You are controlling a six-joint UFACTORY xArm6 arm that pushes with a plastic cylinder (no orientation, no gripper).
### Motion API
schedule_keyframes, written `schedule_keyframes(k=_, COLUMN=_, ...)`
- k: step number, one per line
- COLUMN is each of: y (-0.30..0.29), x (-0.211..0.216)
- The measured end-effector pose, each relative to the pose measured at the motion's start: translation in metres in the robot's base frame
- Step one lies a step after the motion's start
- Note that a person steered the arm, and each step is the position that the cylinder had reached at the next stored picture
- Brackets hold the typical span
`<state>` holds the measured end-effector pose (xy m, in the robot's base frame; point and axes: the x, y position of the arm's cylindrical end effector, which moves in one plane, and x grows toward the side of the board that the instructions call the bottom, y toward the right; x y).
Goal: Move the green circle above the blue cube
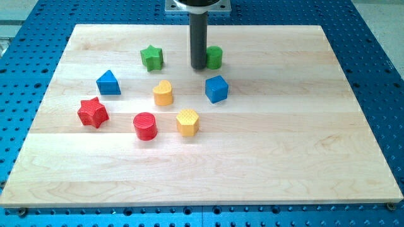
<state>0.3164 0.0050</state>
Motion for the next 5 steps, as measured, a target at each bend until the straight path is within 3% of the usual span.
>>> schedule_keyframes(k=2, y=-0.018, x=-0.01)
schedule_keyframes(k=5, y=-0.024, x=0.074)
